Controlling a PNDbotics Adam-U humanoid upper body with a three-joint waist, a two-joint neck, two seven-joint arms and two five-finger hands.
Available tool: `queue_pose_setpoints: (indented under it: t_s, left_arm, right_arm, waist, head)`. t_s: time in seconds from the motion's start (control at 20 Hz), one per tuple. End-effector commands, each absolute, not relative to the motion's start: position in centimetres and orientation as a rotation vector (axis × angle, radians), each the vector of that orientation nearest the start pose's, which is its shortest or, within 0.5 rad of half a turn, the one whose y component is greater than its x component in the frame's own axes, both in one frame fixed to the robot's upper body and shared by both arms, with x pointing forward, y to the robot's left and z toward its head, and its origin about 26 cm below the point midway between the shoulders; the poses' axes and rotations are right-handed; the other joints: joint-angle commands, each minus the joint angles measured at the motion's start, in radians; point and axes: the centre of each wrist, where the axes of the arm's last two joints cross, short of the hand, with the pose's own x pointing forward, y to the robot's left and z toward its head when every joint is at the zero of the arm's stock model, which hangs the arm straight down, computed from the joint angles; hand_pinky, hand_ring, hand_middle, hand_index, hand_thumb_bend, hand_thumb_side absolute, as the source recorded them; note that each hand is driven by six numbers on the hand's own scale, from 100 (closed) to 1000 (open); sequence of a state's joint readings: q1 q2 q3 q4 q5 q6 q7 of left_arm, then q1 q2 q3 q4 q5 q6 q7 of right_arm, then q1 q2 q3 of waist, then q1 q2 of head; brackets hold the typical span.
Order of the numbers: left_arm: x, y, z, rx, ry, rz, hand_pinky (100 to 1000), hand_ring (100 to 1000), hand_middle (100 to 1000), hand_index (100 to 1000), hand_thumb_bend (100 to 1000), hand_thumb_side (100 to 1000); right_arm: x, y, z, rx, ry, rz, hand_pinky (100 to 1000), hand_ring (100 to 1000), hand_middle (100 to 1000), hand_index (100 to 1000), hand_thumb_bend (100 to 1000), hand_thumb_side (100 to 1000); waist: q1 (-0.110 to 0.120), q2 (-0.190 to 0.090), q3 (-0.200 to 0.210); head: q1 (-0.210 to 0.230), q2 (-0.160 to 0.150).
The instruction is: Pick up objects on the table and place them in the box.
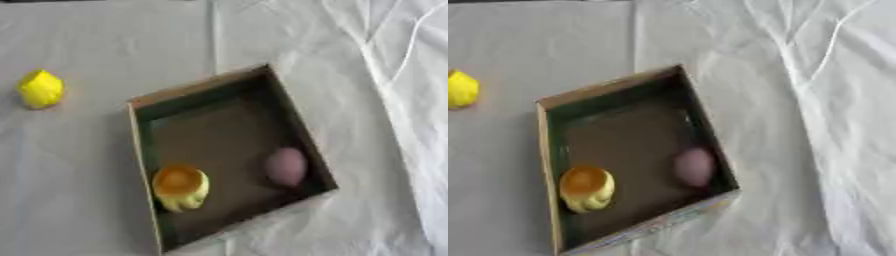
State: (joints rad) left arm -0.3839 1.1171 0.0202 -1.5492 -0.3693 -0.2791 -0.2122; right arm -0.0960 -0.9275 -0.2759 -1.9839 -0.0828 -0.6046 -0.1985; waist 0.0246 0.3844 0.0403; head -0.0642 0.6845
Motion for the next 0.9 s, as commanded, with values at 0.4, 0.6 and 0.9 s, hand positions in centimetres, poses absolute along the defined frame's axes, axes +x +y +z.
queue_pose_setpoints:
  t_s: [0.4, 0.6, 0.9]
  left_arm:
    - [35.4, 44.6, 26.9, 0.966, -1.485, -1.487, 950, 913, 853, 925, 429, 100]
    - [36.7, 44.4, 25.9, 0.924, -1.478, -1.464, 953, 913, 856, 926, 396, 100]
    - [38.7, 43.6, 25.2, 0.882, -1.506, -1.416, 962, 923, 866, 928, 342, 100]
  right_arm:
    - [26.0, -38.8, 28.2, 0.742, 3.205, -0.907, 884, 813, 584, 832, 100, 406]
    - [26.1, -38.7, 28.2, 0.725, 3.226, -0.9, 885, 810, 579, 830, 100, 442]
    - [26.3, -38.4, 28.3, 0.691, 3.244, -0.904, 885, 806, 573, 828, 100, 470]
  waist:
    - [0.019, -0.007, -0.02]
    - [0.026, 0.0, -0.031]
    - [0.035, 0.008, -0.046]
  head:
    - [0.024, -0.013]
    - [0.032, -0.019]
    - [0.046, -0.026]
